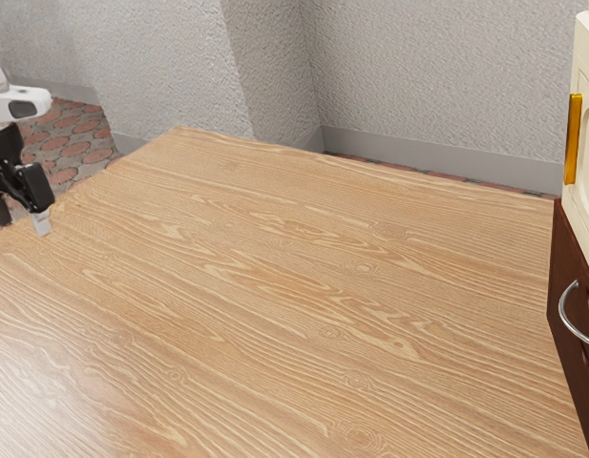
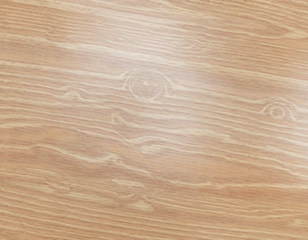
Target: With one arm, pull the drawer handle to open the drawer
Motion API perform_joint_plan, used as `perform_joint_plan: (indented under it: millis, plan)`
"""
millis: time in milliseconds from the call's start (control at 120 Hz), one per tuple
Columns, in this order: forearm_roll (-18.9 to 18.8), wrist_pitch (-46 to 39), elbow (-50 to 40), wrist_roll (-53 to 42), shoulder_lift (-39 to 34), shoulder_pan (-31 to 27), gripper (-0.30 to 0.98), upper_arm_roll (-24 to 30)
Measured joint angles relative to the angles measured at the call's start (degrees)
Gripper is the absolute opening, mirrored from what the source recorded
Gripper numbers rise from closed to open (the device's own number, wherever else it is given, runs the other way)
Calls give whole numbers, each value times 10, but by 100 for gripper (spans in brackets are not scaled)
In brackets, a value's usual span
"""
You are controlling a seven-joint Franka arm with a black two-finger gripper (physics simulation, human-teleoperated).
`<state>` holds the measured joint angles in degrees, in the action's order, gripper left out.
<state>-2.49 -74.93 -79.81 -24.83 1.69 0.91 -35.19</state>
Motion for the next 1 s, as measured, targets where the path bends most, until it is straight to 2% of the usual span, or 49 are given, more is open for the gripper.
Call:
perform_joint_plan:
  millis: [100, 167, 200, 283, 442, 525, 642, 725, 792, 900, 1000]
  plan:
    - [-1, -33, 0, -32, -1, -30, 69, 0]
    - [1, -41, 2, -52, -5, -19, 69, -1]
    - [-6, -36, 42, -61, -10, -12, 68, 3]
    - [-13, -22, 143, -82, -17, -34, 68, 55]
    - [0, -20, 141, -133, 0, -55, 69, 140]
    - [4, -29, 137, -167, 3, 20, 69, 156]
    - [-9, -46, 130, -228, 6, 197, 69, 166]
    - [-34, -86, 73, -269, 3, 326, 69, 166]
    - [-46, -127, 25, -303, -1, 400, 68, 165]
    - [-55, -189, -18, -359, 1, 463, 68, 165]
    - [-58, -240, -43, -404, 1, 460, 68, 163]
